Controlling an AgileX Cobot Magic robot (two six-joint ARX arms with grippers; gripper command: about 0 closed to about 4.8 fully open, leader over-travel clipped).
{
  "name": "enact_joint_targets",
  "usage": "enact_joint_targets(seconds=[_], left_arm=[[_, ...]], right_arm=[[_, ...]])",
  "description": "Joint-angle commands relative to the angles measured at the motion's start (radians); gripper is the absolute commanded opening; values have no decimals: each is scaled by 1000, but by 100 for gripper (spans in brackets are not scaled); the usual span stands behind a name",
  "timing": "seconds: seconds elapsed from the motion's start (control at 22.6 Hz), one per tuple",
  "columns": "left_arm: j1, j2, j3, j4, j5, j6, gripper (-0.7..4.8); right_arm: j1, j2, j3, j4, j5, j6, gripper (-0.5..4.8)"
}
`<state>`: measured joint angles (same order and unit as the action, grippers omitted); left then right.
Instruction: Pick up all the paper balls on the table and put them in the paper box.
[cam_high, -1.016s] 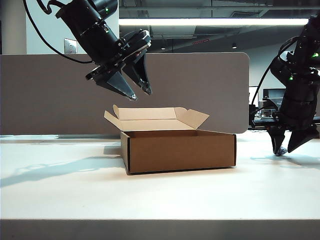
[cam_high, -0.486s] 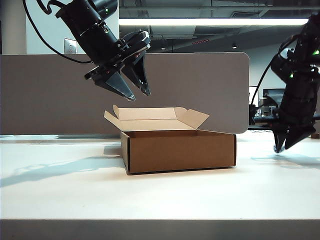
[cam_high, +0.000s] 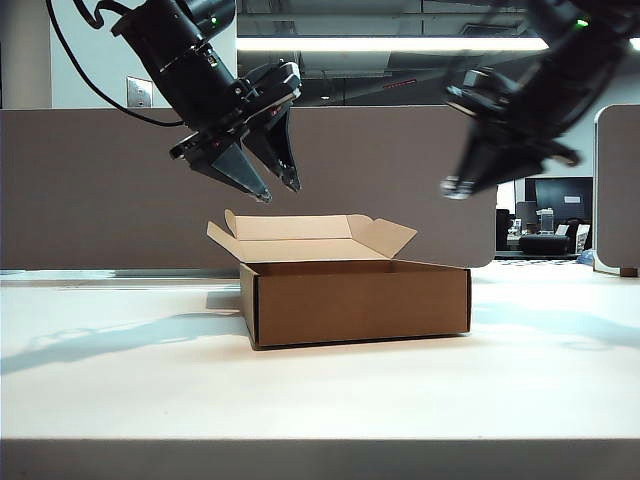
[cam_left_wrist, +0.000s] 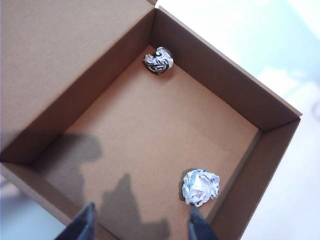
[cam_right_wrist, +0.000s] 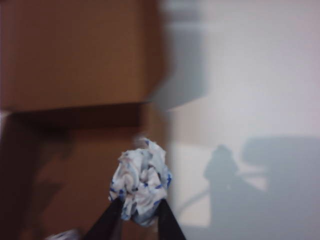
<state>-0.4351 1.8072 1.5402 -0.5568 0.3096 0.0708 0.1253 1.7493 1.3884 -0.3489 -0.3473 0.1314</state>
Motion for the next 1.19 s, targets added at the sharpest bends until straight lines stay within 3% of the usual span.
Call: enact_joint_targets(seconds=[0.04, 0.13, 0.18, 0.27, 0.49, 0.53, 0.62, 0.75, 0.84, 0.97, 1.19], left_arm=[[0, -6, 3, 13, -3, 5, 224], [0, -6, 3, 12, -27, 7, 224], [0, -6, 3, 10, -37, 8, 224], [0, -6, 3, 5, -36, 8, 224], [0, -6, 3, -27, -36, 8, 221], [0, -6, 3, -31, -28, 10, 191], [8, -27, 3, -39, 16, 9, 84], [8, -106, 3, -45, -25, 18, 75], [8, -192, 2, -88, -90, 52, -7], [6, -385, -39, -193, -187, 106, -6], [6, -728, -228, -192, -298, 79, -6]], right_arm=[[81, 1, 6, -50, -74, -29, 107], [136, 5, 6, -70, -34, -81, 131], [159, 5, 6, -74, -7, -91, 188], [172, 5, 7, -76, -14, -89, 252], [170, -3, 8, -109, -14, -87, 252], [169, -14, 9, -101, -8, -87, 250], [169, -51, 13, -88, 28, -100, 209], [167, -129, 13, -96, 113, -139, 125], [161, -207, 11, -116, 193, -167, 51], [158, -351, 9, -180, 340, -193, -5], [155, -623, -103, -184, 474, -211, -5]])
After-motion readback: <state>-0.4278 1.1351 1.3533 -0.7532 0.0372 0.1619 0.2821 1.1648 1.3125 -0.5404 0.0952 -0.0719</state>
